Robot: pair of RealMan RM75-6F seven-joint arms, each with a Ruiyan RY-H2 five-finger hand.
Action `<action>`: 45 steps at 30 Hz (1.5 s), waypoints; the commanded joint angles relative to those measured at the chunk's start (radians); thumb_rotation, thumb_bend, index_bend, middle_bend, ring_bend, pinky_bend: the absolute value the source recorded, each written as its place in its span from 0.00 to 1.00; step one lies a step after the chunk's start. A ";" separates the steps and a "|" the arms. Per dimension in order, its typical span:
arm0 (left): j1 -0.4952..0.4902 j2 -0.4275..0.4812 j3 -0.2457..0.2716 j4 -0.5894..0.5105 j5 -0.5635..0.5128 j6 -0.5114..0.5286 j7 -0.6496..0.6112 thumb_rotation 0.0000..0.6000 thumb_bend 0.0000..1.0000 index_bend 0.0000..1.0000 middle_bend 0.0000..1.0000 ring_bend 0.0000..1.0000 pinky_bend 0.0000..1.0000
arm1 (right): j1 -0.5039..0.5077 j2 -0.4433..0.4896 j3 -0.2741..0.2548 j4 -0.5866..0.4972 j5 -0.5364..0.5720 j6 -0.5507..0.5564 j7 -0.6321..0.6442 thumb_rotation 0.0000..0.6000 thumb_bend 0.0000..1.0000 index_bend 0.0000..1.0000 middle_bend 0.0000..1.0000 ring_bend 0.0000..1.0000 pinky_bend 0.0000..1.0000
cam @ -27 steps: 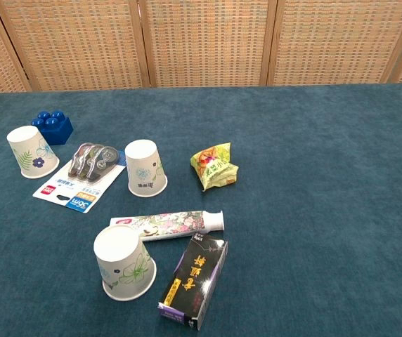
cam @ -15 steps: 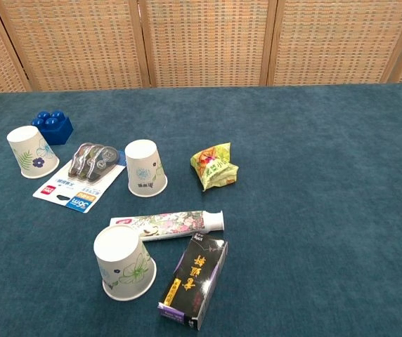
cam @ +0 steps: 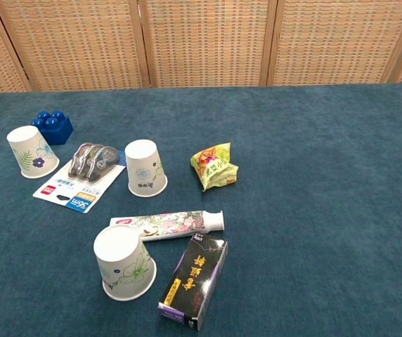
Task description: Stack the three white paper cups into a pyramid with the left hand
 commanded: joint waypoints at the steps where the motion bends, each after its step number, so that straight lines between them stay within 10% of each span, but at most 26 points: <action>1: -0.001 -0.001 0.002 -0.002 0.001 -0.003 0.003 1.00 0.31 0.00 0.00 0.00 0.00 | 0.000 0.001 -0.001 -0.001 -0.002 0.001 0.001 1.00 0.10 0.00 0.00 0.00 0.00; 19: -0.068 0.049 -0.046 -0.043 -0.054 -0.093 0.010 1.00 0.31 0.00 0.00 0.00 0.00 | -0.002 0.004 0.002 -0.001 0.001 0.004 0.014 1.00 0.10 0.00 0.00 0.00 0.00; 29: -0.208 0.197 -0.132 -0.130 -0.296 -0.333 0.099 1.00 0.31 0.00 0.00 0.00 0.00 | 0.001 0.001 0.001 0.002 0.001 -0.001 0.013 1.00 0.10 0.00 0.00 0.00 0.00; 45: -0.482 0.190 -0.218 0.030 -0.776 -0.637 0.227 1.00 0.26 0.00 0.00 0.00 0.00 | 0.005 -0.006 0.007 0.013 0.019 -0.014 0.015 1.00 0.10 0.00 0.00 0.00 0.00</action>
